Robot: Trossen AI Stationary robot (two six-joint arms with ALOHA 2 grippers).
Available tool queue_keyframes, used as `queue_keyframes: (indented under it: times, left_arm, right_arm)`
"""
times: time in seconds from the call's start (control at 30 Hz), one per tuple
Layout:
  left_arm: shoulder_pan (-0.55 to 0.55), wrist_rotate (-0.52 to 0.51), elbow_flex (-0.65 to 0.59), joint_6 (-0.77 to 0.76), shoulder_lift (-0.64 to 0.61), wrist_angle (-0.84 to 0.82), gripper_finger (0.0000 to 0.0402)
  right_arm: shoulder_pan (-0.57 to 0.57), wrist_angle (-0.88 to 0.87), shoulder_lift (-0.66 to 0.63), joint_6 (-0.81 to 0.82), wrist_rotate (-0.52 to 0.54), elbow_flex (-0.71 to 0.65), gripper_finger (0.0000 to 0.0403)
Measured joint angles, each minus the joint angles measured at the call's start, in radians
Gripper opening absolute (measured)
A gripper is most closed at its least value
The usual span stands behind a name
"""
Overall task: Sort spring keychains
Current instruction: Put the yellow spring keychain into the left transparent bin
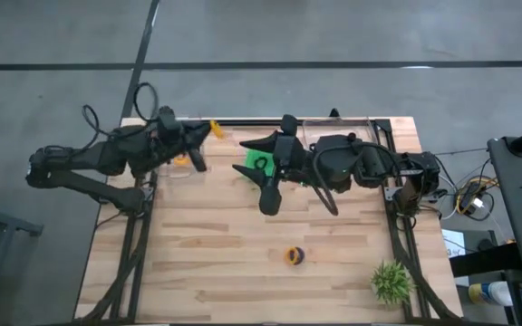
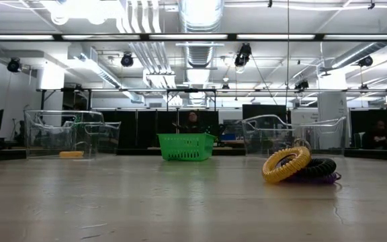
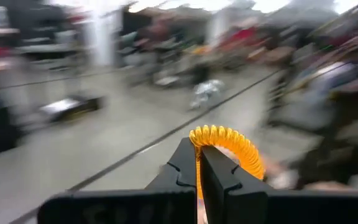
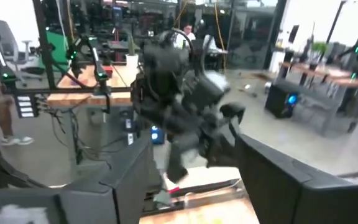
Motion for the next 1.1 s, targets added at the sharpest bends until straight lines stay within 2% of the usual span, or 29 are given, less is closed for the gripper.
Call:
queue_keyframes:
  times: [0.23,0.5,0.7,0.9,1.1]
  left_arm:
    - [0.112,-0.260,0.000,-0.008,0.001,-0.315,0.0000]
    - [0.249,-0.283,0.000,-0.206,0.032,-0.647,0.0000]
    - [0.376,-0.159,-0.018,-0.359,0.068,-0.793,0.0000]
    - [0.540,0.043,-0.073,-0.545,0.132,-0.868,0.0000]
    - [0.664,0.159,-0.158,-0.543,0.213,-0.853,0.0000]
  right_arm:
    - [0.001,0.001,-0.018,-0.118,0.001,0.008,0.0231]
    - [0.001,0.000,-0.062,-0.176,0.001,0.008,0.0230]
    - [0.001,-0.003,-0.081,-0.198,0.001,0.008,0.0226]
    - [0.007,-0.010,-0.094,-0.199,-0.001,0.008,0.0228]
    - [0.016,-0.031,-0.116,-0.217,-0.002,0.008,0.0228]
